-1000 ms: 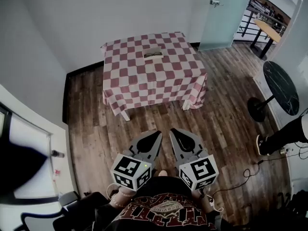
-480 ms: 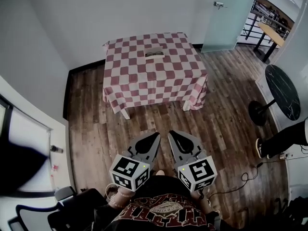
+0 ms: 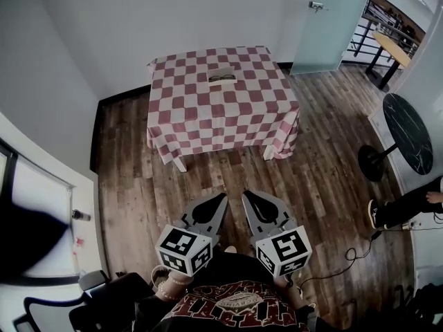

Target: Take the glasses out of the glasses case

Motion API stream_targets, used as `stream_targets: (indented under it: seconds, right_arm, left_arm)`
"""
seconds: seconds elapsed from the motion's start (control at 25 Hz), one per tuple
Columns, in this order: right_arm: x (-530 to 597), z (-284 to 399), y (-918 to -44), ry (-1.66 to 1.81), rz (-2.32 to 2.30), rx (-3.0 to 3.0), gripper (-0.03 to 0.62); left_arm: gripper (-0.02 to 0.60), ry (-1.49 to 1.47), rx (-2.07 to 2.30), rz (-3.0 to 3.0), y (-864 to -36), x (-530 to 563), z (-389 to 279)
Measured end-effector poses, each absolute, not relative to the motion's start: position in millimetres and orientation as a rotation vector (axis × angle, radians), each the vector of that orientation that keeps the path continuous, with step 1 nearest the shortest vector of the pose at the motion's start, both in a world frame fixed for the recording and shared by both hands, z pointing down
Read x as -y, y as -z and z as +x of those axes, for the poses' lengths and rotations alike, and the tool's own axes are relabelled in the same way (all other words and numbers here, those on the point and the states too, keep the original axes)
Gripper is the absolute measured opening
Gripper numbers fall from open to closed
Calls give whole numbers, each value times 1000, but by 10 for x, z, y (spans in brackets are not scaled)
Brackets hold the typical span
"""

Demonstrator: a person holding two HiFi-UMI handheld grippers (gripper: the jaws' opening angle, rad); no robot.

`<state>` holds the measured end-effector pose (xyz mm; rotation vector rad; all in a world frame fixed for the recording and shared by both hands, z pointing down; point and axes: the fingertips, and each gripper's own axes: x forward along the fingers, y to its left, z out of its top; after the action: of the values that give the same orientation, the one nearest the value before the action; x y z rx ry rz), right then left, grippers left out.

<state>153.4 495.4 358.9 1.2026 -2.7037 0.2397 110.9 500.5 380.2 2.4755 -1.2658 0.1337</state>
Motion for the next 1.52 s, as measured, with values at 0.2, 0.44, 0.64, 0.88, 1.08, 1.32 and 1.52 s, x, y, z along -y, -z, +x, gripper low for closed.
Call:
stream_targets:
  seconds: [0.2,0.44,0.64,0.88,1.08,1.32,1.52]
  right_arm:
    - [-4717,1497,-3615,-244,1225,2690,20]
    - [-4351,1434,-3574,-236,1249,2684,20]
    - [-4022,1336,-3572,-229,1254,2676,20]
    - [-3684,1170,-3584,-226,1253,2665,20]
    - [-3464,1025,-3614,-234,1248,2660,20]
    - [-3311,837,-3643,-244,1243,2656,20]
    - [-3255,738,-3660,-246,1221,2646,20]
  left_arm:
    - [9,-170,1229,2502,-3850,-4733,1097]
    - [9,-169,1191,2539,-3799,-4283,1085]
    - [9,-162,1160,2555,-3807,-3949,1017]
    - [9,-171,1134,2564,-3837,-3612,875]
    - [9,-182,1115,2562,-3886,-3427,723]
    - [9,-203,1111,2546,-3948,-3315,530]
    - [9,-193,1117,2540,-3946,-3273,441]
